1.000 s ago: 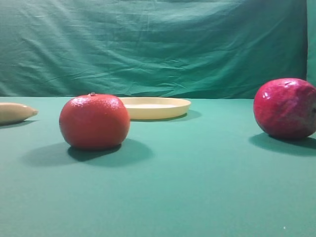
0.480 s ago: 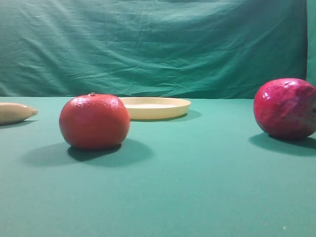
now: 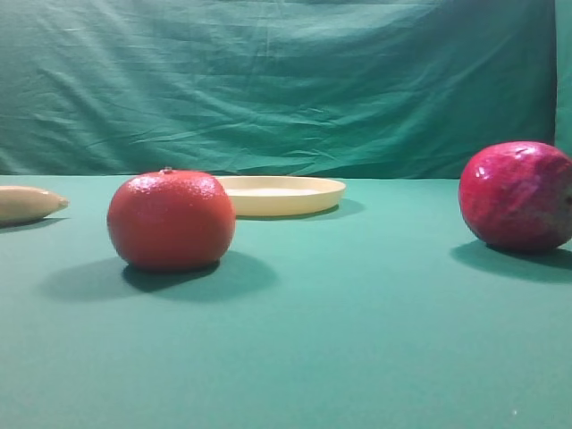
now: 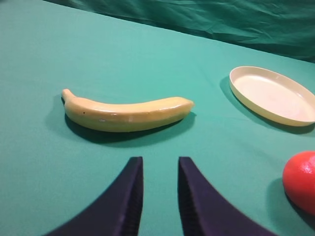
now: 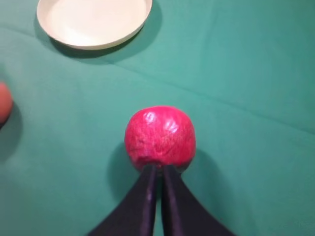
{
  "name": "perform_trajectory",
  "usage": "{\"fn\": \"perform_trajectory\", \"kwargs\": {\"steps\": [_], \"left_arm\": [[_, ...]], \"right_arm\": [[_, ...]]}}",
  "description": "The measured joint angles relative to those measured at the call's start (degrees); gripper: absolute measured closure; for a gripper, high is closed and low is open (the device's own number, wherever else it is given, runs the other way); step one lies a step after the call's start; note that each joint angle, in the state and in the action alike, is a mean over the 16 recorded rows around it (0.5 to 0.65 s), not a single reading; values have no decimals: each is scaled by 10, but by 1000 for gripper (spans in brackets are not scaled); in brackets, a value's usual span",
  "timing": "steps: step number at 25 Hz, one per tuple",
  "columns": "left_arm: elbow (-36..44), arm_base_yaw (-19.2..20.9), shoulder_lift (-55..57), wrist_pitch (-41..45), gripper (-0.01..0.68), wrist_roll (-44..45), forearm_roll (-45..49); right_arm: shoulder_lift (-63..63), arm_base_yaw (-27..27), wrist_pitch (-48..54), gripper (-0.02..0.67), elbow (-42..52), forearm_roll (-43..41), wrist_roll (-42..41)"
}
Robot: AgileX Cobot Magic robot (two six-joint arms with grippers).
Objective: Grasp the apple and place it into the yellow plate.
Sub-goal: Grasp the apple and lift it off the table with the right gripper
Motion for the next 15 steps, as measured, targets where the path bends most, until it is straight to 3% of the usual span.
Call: {"fn": "perform_trajectory", "kwargs": {"steps": [7, 10, 15], "left_arm": [[0, 0, 0, 0, 516, 0, 0], [0, 0, 0, 0, 516, 0, 0], [0, 0, 0, 0, 516, 0, 0]], "right_arm": [[56, 37, -33, 610, -11, -33, 26], [75, 52, -53, 525, -14, -48, 37], [110, 62, -83, 325, -20, -66, 51]]}}
